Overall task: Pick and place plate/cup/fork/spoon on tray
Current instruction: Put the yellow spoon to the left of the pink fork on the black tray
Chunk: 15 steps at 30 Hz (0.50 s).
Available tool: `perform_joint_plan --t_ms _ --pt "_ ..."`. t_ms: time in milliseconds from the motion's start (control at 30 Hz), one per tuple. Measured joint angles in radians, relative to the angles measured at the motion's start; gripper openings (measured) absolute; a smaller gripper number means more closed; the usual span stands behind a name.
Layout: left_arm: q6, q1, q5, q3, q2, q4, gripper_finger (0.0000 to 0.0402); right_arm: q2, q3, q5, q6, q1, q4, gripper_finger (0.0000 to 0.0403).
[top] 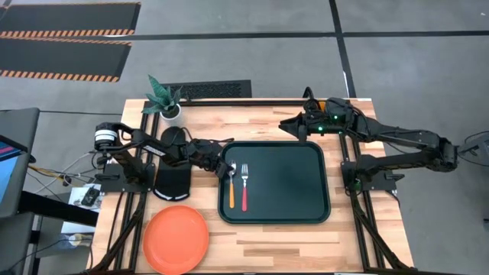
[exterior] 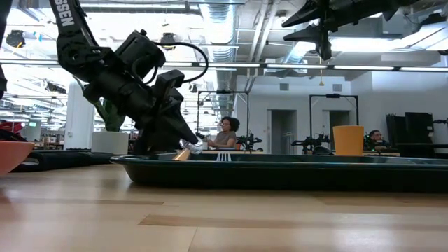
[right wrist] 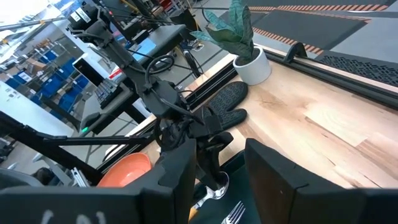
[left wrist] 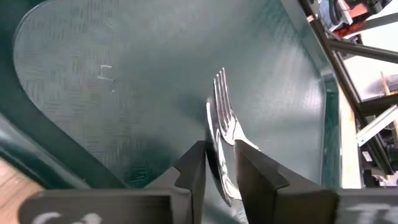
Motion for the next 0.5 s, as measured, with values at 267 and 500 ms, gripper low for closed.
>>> perform_joint_plan --t_ms 267,500 --pt "0.001 0.0 -0.012 0.0 0.0 -0.029 0.0113 0.0 0.0 0.0 0.0 0.0 0.0 0.0159" --pt "0.001 0.0 -0.011 0.0 0.0 -0.032 0.0163 0.0 0.0 0.0 0.0 0.0 0.0 0.0157"
